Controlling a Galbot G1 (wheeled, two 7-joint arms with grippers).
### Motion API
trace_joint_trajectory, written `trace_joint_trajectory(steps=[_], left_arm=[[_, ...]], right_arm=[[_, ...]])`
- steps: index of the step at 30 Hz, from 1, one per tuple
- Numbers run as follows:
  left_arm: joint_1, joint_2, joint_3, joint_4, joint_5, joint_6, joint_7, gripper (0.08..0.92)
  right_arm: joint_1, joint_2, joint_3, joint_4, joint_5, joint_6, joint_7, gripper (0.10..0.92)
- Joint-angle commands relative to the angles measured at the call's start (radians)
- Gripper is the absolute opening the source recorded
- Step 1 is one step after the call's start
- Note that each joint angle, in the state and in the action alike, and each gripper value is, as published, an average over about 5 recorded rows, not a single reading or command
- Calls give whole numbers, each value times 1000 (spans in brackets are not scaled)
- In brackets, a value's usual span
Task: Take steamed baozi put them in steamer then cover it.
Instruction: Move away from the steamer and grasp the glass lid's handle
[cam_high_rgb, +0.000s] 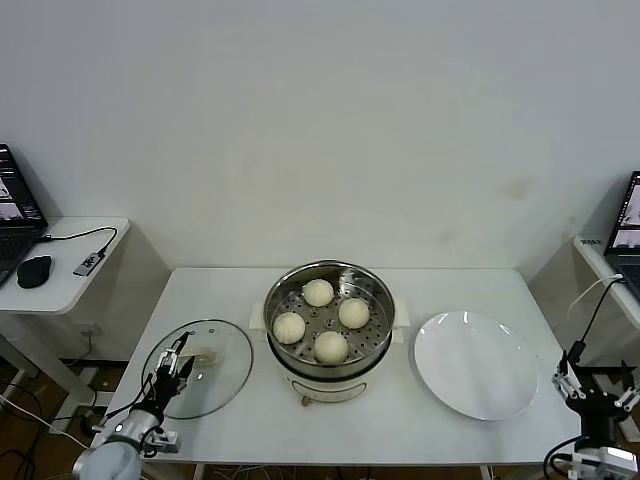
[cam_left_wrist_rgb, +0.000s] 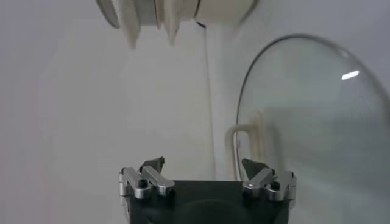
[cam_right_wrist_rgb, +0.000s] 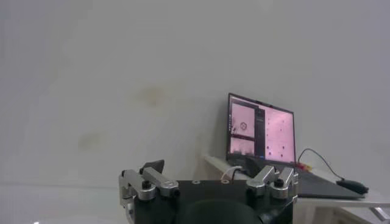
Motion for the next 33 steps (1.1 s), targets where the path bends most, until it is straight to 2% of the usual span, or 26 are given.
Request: trace_joint_trajectory(steps=[1,14,33], left_arm=[[-125,-2,35,136,27,2,4,823],[-140,-7,40,161,-12,0,4,801],[-159,-32,31,224,-53,-25,-51,264]], right_arm=[[3,14,-2,-16,-16,-1,1,823],[8,16,-21,-45,-36,5,-3,823],[1,14,-29,-39,-39,7,-2,823]])
